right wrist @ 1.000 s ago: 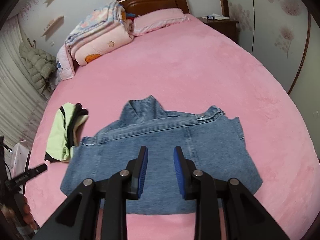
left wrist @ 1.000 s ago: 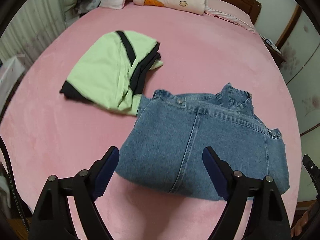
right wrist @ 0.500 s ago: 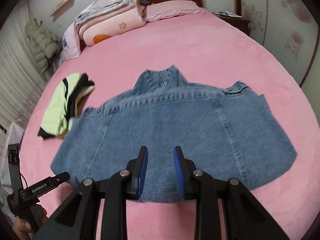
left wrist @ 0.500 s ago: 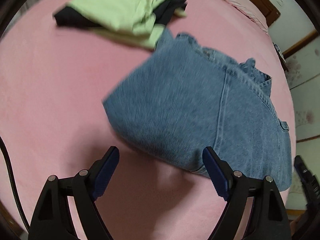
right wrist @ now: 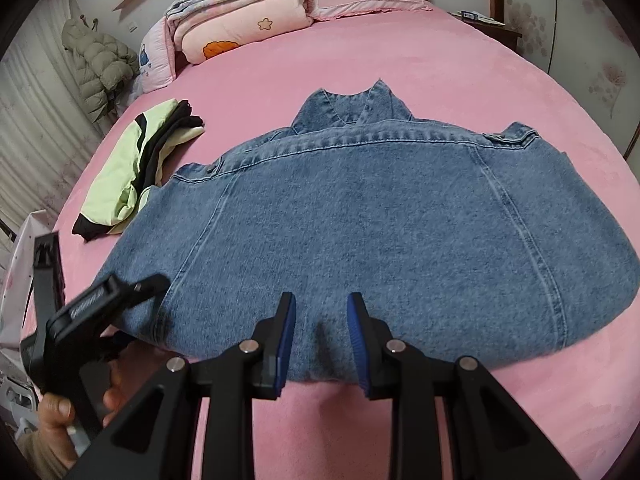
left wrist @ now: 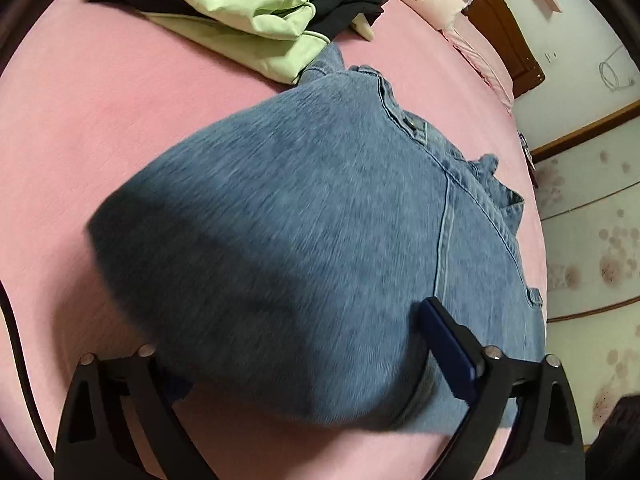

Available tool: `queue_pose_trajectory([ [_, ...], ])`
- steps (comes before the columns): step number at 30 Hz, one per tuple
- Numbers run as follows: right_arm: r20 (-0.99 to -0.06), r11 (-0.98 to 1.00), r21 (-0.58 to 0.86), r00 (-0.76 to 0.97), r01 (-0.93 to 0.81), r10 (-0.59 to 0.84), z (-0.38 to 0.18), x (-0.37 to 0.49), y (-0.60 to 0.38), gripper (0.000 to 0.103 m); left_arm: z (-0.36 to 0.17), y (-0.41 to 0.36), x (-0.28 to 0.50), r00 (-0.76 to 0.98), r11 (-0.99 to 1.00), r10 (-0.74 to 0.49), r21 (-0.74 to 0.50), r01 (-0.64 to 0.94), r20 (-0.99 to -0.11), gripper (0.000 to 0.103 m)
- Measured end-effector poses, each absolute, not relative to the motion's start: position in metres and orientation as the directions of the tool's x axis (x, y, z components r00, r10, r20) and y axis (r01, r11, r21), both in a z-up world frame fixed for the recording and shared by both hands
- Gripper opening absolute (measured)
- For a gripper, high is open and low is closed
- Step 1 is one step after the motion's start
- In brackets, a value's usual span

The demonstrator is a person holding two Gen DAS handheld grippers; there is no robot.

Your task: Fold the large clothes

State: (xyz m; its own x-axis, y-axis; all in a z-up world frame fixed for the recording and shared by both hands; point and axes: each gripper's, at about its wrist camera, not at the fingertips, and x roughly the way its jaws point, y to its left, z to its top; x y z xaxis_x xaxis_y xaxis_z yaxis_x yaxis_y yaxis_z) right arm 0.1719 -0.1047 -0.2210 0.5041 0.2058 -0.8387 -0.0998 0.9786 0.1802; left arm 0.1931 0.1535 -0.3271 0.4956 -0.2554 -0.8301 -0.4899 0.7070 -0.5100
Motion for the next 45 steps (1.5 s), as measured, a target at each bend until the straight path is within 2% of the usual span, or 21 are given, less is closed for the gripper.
queue_pose_trajectory([
  [2,-0.834,0.979,0.175,0.513,-0.104,0.204,-0.222,0.172,-0.103,0.026,-0.327,0.153,0.199,0.508,0.683,-0.239,-0.515,-0.519,-0.828,0.099],
  [3,-0.832,0.98,0.168,0.518,-0.105,0.198,-0.223,0.172,-0.102,0.026,-0.325,0.153,0.201,0.518,0.669,-0.231,-0.521,-0.53,-0.824,0.095],
  [4,-0.83,0.981,0.164,0.522,-0.105,0.194,-0.223,0.172,-0.102,0.025,-0.324,0.155,0.201,0.524,0.657,-0.219,-0.521,-0.544,-0.823,0.073],
  [5,-0.827,0.981,0.161,0.528,-0.104,0.192,-0.224,0.173,-0.102,0.024,-0.321,0.158,0.2,0.523,0.644,-0.201,-0.514,-0.567,-0.828,0.061],
  [7,-0.824,0.984,0.149,0.538,-0.098,0.178,-0.225,0.175,-0.101,0.02,-0.318,0.162,0.197,0.527,0.625,-0.205,-0.525,-0.578,-0.825,0.027],
  [10,-0.823,0.988,0.126,0.546,-0.092,0.156,-0.229,0.178,-0.099,0.014,-0.296,0.155,0.197,0.536,0.698,-0.177,-0.49,-0.523,-0.825,0.015],
  [14,-0.846,0.992,0.09,0.519,-0.084,0.12,-0.247,0.185,-0.097,0.009,-0.252,0.129,0.203,0.586,0.825,-0.099,-0.395,-0.403,-0.804,0.013],
  [17,-0.872,0.994,0.062,0.479,-0.093,0.099,-0.273,0.19,-0.095,0.009,-0.227,0.106,0.205,0.63,0.878,-0.097,-0.364,-0.311,-0.771,0.012],
  [20,-0.86,0.993,0.072,0.499,-0.095,0.11,-0.283,0.188,-0.097,0.009,-0.203,0.075,0.207,0.681,0.922,-0.081,-0.315,-0.227,-0.728,0.012],
  [25,-0.86,0.979,0.175,0.468,-0.107,0.205,-0.282,0.192,-0.114,0.009,-0.165,0.027,0.206,0.737,0.953,-0.12,-0.285,-0.103,-0.665,0.011],
  [29,-0.84,0.933,0.344,0.409,-0.106,0.356,-0.271,0.196,-0.142,0.006,-0.142,-0.019,0.213,0.761,0.963,-0.177,-0.269,0.003,-0.624,0.011],
  [31,-0.82,0.928,0.363,0.442,-0.089,0.363,-0.255,0.19,-0.165,0.006,-0.137,-0.042,0.219,0.759,0.959,-0.207,-0.28,0.035,-0.617,0.011],
  [37,-0.822,0.962,0.273,0.527,0.029,0.217,-0.217,0.162,-0.259,0.006,-0.151,-0.142,0.244,0.721,0.943,-0.299,-0.307,0.124,-0.626,0.011],
  [45,-0.864,0.969,0.192,0.494,0.158,0.091,-0.229,0.132,-0.355,0.006,-0.225,-0.258,0.252,0.568,0.947,-0.32,-0.239,0.214,-0.758,0.011],
])
